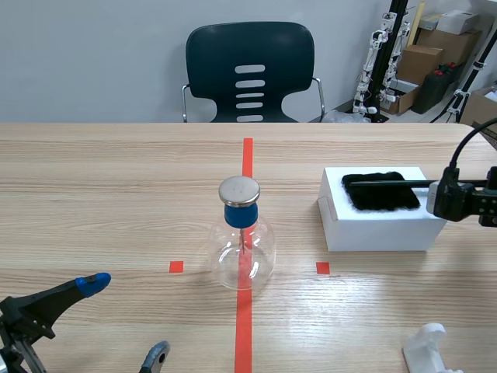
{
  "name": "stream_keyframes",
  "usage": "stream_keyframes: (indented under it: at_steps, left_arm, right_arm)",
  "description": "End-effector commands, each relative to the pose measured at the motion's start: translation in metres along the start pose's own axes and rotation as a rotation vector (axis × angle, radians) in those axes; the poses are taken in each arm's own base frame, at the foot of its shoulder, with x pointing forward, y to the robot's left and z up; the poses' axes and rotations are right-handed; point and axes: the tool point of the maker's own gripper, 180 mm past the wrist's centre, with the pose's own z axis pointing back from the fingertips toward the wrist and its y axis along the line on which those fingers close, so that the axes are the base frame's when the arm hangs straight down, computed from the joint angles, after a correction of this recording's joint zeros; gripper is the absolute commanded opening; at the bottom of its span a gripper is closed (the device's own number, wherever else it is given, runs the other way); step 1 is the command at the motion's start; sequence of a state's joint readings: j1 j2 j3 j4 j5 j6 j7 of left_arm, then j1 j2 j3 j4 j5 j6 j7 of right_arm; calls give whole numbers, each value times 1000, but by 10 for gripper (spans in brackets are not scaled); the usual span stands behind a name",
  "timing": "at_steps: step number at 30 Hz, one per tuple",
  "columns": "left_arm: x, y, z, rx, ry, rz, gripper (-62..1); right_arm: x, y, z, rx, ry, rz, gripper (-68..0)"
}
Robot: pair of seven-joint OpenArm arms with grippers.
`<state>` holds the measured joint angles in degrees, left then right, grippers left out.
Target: Do the electroscope experiment. rub the rod on the fur
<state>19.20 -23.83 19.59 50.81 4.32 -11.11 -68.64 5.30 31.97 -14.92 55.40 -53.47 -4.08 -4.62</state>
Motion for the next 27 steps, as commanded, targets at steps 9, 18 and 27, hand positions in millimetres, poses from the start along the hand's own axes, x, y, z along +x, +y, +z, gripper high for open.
stream_keyframes:
  at_steps: [9, 18, 27]
  left_arm:
    - [5, 1, -2, 2, -23, 0, 14]
    - [5, 1, -2, 2, -23, 0, 14]
    - [5, 1, -2, 2, -23, 0, 14]
  right_arm:
    - [-38, -21, 3, -37, 43, 28, -660]
    - [-46, -32, 4, -60, 34, -20, -660]
    - [-59, -66, 31, -160, 35, -35, -660]
